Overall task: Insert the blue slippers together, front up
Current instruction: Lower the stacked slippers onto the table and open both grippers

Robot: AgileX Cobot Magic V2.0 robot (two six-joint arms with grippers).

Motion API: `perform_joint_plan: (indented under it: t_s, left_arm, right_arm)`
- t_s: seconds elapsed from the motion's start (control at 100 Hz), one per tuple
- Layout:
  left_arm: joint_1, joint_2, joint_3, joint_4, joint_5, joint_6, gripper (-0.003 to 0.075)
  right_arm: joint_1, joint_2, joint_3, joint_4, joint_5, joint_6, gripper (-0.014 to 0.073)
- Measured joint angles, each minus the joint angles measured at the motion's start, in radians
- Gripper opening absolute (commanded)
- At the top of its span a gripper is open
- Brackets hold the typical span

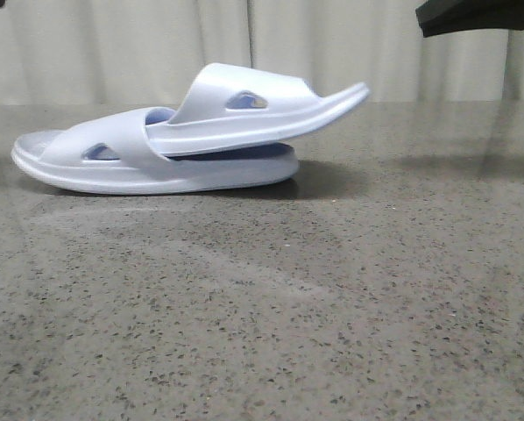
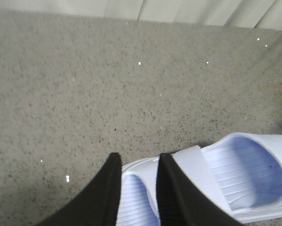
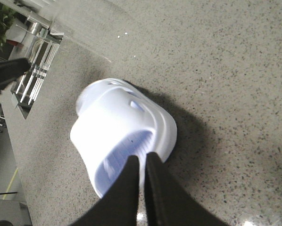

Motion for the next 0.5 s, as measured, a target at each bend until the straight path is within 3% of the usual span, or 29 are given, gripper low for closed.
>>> perform_joint_plan:
  t_s: [0.21,0.5]
  left_arm:
    - [-0.048,-0.172,0.032,0.007,-0.121,0.044,0.0015]
    - [-0.216,-0.370,0.223,0.007,-0.361,0.108,0.0015]
  right_arm:
    - [0.065,-0.126,0.032,-0.023,-0.074,0.000,-0.0078]
    - [0.316,-0.480,0.300,-0.116,-0.587,-0.008,-0.0078]
